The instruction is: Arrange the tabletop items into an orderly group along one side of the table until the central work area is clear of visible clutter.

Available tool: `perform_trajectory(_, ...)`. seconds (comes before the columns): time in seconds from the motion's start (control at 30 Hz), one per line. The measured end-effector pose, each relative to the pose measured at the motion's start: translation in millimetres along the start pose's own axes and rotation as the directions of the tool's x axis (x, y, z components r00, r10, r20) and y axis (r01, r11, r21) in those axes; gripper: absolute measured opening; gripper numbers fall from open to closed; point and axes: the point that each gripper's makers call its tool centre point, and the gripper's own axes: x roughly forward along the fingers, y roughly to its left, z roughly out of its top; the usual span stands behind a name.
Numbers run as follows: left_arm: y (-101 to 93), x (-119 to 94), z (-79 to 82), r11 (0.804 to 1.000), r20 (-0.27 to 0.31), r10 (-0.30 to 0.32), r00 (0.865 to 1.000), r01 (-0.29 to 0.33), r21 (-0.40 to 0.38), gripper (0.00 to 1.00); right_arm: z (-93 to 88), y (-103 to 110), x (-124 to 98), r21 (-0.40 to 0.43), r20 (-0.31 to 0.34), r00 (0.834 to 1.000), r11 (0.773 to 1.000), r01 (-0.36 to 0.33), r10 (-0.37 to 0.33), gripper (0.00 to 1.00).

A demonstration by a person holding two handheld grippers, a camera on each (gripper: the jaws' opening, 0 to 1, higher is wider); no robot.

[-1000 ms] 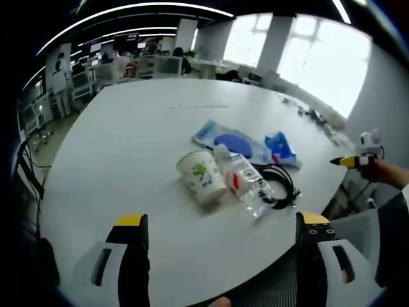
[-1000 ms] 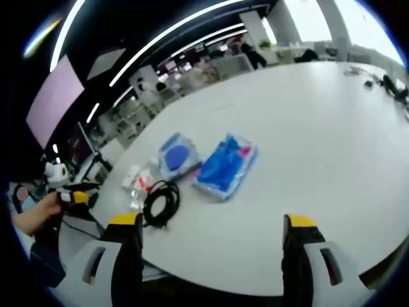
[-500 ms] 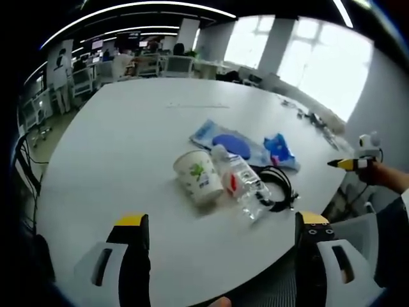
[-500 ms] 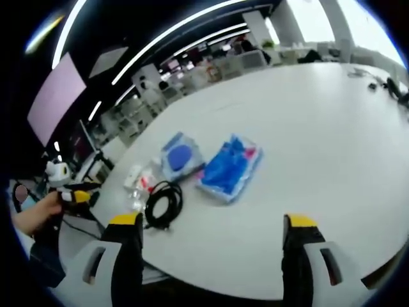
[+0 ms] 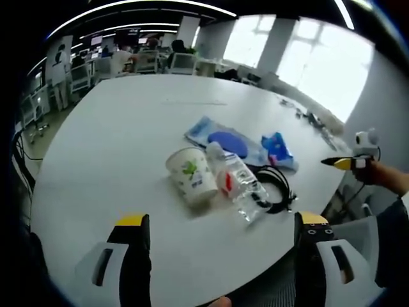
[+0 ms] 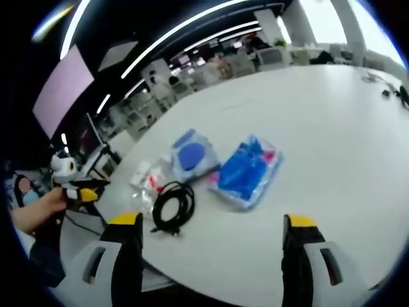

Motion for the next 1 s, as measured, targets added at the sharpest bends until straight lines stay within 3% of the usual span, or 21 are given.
perform_trajectory(0.63, -2.6, 7, -6.0, 1.000, -0.031, -0.015, 0.999, 0.016, 0.012, 0.90, 7.2, 37, 37, -0.101, -0.066, 0.992, 0.989, -0.110, 0.104, 0.88)
perform_trajectory(1.0, -13.0, 17, -5.4, 0.999, -0.042, -0.041, 0.998, 0.041, 0.012, 0.89, 9.6, 63, 56, -0.168, -0.113, 0.982, 0.971, -0.172, 0.154, 0.87)
